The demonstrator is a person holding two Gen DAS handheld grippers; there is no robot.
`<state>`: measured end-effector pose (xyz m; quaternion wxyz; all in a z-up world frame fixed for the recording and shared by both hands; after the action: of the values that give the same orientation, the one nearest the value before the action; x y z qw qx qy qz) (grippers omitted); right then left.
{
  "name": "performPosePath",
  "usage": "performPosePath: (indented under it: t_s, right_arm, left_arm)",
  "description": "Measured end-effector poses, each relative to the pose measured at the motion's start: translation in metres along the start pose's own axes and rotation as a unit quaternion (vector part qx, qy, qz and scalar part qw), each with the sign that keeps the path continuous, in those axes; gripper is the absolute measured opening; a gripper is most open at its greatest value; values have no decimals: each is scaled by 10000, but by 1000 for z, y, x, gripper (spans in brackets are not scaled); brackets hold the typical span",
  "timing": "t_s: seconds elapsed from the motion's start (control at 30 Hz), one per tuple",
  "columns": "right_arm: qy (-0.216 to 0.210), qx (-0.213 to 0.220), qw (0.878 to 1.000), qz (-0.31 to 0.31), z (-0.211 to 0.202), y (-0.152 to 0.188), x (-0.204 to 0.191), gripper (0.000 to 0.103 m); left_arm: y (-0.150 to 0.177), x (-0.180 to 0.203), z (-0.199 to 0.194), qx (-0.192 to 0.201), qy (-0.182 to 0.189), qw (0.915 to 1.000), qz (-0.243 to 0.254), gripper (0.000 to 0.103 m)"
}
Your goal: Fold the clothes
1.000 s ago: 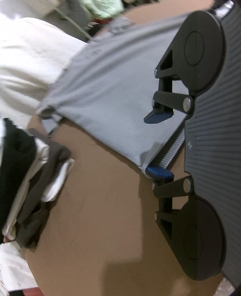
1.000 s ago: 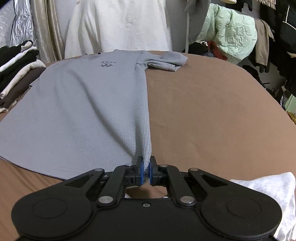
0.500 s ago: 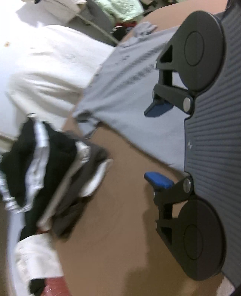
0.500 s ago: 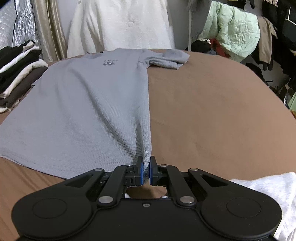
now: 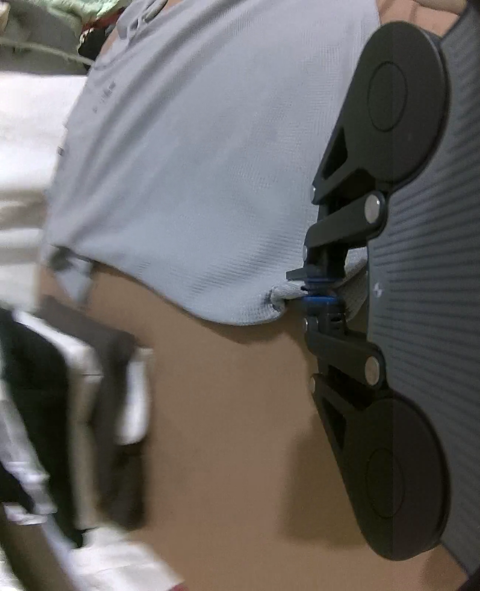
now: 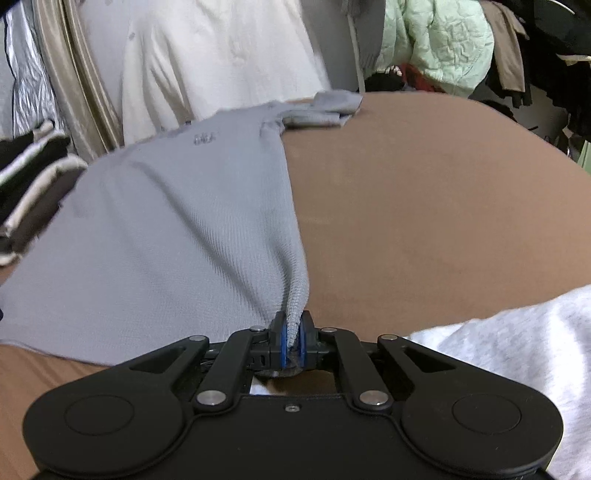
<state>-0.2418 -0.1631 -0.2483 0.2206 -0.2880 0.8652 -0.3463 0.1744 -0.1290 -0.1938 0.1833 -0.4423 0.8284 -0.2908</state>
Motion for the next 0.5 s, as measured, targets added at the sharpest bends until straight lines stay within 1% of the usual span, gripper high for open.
performPosePath:
  t_s: [0.03, 0.07, 0.1, 0.17, 0.23, 0.27, 0.33, 0.37, 0.43, 0.5]
  right_arm:
    - [-24, 78, 10000, -12, -5, -3, 0, 8]
    - [-72, 155, 9998, -110, -14, -8, -2, 7]
    - [-149, 253, 9994, -201, -26, -16, -5, 7]
    - [-366, 429, 9983, -145, -47, -33, -8, 7]
    - [-557, 615, 9965, 63, -72, -51, -9, 7]
    - [-574, 692, 9959, 22, -83, -58, -10, 7]
    - [-600, 840, 9946, -65, -103, -71, -12, 7]
    - [-527, 818, 9951, -168, -106, -72, -13, 7]
    - [-358, 720, 9963, -298, -100, -67, -11, 7]
    - [-315, 561, 9978, -140, -86, -57, -4, 7]
  left_arm:
    - [-8, 4, -15, 266, -86, 9994, 196, 6]
    - [-14, 7, -29, 416, -61, 9988, 266, 6]
    - [-20, 8, -42, 465, 60, 9986, 226, 6]
    - [-32, 9, -67, 534, 304, 9980, 117, 6]
    - [-40, 5, -86, 634, 356, 9973, 107, 6]
    - [-43, 3, -94, 666, 344, 9971, 141, 6]
    - [-39, 1, -98, 576, 411, 9974, 122, 5]
    - [-34, 1, -95, 474, 474, 9977, 109, 5]
    - [-17, 4, -79, 153, 429, 9989, 147, 5]
    - [3, 9, -60, -192, 351, 9990, 215, 5]
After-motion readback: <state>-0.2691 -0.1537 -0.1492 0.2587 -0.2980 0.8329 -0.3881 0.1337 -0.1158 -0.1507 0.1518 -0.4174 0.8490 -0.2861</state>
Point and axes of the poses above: each gripper's, at about its wrist camera, not at the fingertips, and z roughly the way its jaws point, x to its right, y to its underside, the point moved 10 cm from there along z, roughly the way its jaws point, and after that the axes turned 2 degrees about -x, right-handed, at the moved point
